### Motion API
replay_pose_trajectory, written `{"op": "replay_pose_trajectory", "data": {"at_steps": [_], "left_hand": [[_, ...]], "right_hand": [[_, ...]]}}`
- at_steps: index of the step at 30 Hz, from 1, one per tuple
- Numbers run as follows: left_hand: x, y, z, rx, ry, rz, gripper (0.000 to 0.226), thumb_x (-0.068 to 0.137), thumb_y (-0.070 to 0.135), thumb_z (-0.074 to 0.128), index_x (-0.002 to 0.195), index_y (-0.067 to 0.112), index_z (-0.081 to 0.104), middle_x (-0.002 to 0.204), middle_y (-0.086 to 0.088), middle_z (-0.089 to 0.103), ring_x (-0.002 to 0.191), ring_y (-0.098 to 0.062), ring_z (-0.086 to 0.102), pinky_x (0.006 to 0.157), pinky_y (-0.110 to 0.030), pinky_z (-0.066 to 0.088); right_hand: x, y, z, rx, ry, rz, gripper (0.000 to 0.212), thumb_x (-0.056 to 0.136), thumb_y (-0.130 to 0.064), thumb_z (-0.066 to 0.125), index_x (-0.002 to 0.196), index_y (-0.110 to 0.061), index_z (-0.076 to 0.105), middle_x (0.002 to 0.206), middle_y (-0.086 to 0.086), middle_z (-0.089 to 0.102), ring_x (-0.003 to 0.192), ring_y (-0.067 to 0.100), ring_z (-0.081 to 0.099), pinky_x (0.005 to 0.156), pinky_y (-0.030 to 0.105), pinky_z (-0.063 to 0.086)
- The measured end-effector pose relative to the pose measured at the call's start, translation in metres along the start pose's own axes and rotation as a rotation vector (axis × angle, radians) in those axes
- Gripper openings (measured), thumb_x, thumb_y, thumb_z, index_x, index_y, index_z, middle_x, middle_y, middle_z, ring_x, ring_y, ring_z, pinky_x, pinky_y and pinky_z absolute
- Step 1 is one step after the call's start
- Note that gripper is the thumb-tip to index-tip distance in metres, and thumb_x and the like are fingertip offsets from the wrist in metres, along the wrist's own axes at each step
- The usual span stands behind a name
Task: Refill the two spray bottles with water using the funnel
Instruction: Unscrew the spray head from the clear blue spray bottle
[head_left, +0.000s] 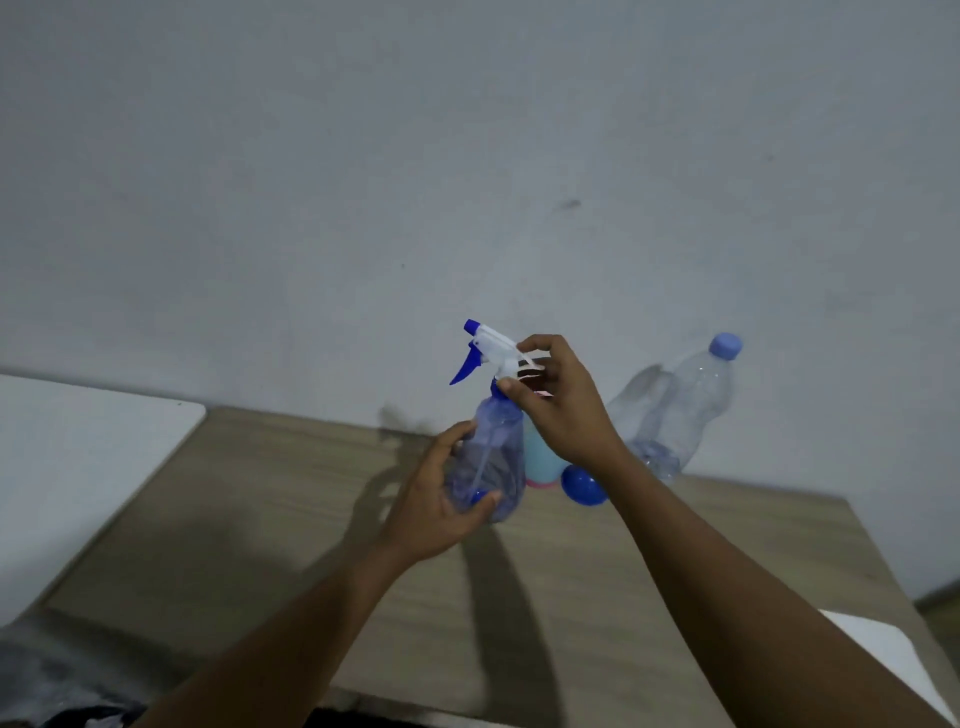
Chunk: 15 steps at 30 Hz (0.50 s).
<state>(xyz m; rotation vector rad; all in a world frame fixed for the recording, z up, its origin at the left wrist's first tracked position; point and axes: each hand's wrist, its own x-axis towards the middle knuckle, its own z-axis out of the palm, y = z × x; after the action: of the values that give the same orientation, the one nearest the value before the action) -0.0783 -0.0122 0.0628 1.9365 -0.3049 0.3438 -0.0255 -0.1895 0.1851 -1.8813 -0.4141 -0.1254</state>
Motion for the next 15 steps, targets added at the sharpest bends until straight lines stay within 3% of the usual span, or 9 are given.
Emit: {"op": "replay_pose_trajectory", "data": {"at_steps": [4,10,15], "left_hand": [[-0.022,0.058,-0.003,-0.038,0.007,0.046,0.085,0.073,0.026,0.089,0.143,0.028,0.041,0.14,0.015,0.051,0.123,-0.01,0.053,0.087,-0.031,0.059],[-0.054,0.135,-0.004,-0.035,0.013,0.178,0.086,0.069,0.04,0.087,0.14,0.039,0.038,0.138,0.026,0.047,0.122,-0.011,0.056,0.081,-0.019,0.057],[-0.078,0.182,-0.006,-0.053,0.004,0.201,0.093,0.066,0.028,0.092,0.14,0.044,0.037,0.137,0.03,0.046,0.121,-0.009,0.057,0.077,-0.018,0.058]], "right_hand": [[-0.031,-0.045,-0.02,-0.014,0.034,-0.033,0.045,0.083,-0.019,0.081,0.116,-0.024,0.05,0.102,0.007,0.069,0.086,0.023,0.071,0.078,0.039,0.062],[-0.071,-0.108,-0.055,0.001,0.101,-0.117,0.044,0.082,-0.014,0.082,0.116,-0.019,0.054,0.095,0.012,0.071,0.082,0.027,0.07,0.078,0.038,0.062],[-0.105,-0.141,-0.071,0.025,0.132,-0.168,0.044,0.083,-0.015,0.081,0.117,-0.015,0.055,0.095,0.011,0.072,0.083,0.025,0.072,0.08,0.042,0.062]]}}
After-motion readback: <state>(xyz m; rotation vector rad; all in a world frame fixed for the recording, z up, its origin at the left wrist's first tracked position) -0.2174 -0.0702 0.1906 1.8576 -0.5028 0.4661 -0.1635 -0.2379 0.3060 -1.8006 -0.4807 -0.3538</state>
